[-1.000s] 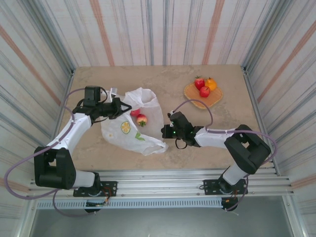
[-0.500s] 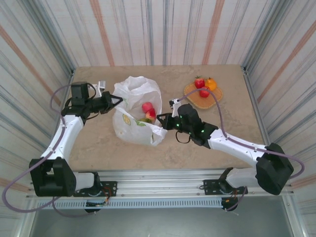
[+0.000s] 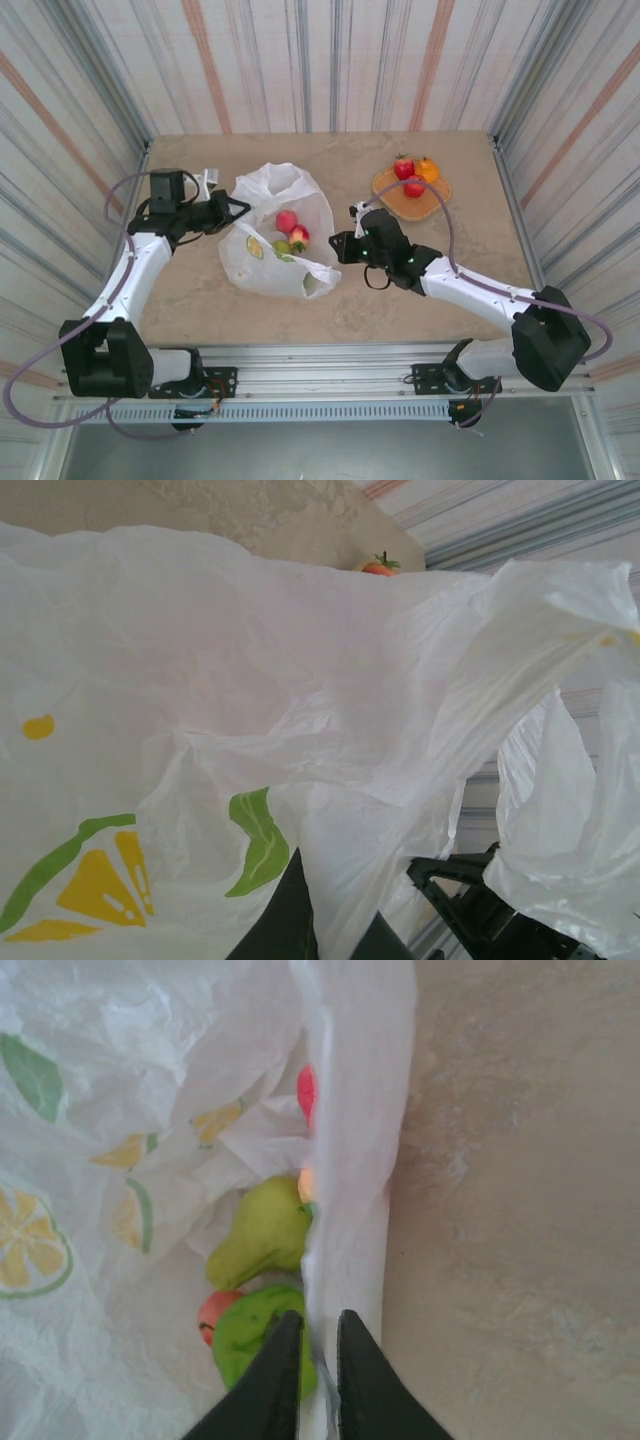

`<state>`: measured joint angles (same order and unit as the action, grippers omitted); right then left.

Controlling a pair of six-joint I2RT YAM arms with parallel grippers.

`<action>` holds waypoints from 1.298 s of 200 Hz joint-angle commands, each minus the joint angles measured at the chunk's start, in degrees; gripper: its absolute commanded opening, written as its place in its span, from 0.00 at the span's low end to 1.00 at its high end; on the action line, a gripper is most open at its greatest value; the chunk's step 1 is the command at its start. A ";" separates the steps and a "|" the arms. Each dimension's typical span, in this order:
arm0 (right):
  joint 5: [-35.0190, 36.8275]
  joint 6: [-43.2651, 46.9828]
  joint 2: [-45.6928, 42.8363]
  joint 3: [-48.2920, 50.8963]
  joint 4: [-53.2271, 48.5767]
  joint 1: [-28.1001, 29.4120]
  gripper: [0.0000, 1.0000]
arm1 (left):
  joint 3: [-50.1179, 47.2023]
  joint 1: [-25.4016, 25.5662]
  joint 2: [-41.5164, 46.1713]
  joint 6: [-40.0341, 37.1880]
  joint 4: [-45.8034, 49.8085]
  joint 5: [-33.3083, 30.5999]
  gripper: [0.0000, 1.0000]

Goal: Place the fruits into the plastic bag

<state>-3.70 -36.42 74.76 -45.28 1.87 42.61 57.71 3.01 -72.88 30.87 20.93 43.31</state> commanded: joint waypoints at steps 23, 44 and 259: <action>-0.31 7.06 -5.02 -3.91 -10.09 -4.72 0.53 | -0.17 2.88 -1.34 -3.36 2.71 -1.92 0.03; -0.35 9.62 -8.07 -4.62 -12.85 -9.55 0.69 | -0.15 2.91 -1.80 -2.93 2.46 -1.67 0.02; 14.74 24.55 45.67 -46.18 -28.29 -35.23 0.85 | -0.96 2.89 -2.09 -1.77 0.52 -0.61 0.01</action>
<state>10.17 -14.35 118.06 -88.29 -23.68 7.92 57.30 5.80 -74.48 29.36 22.24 41.93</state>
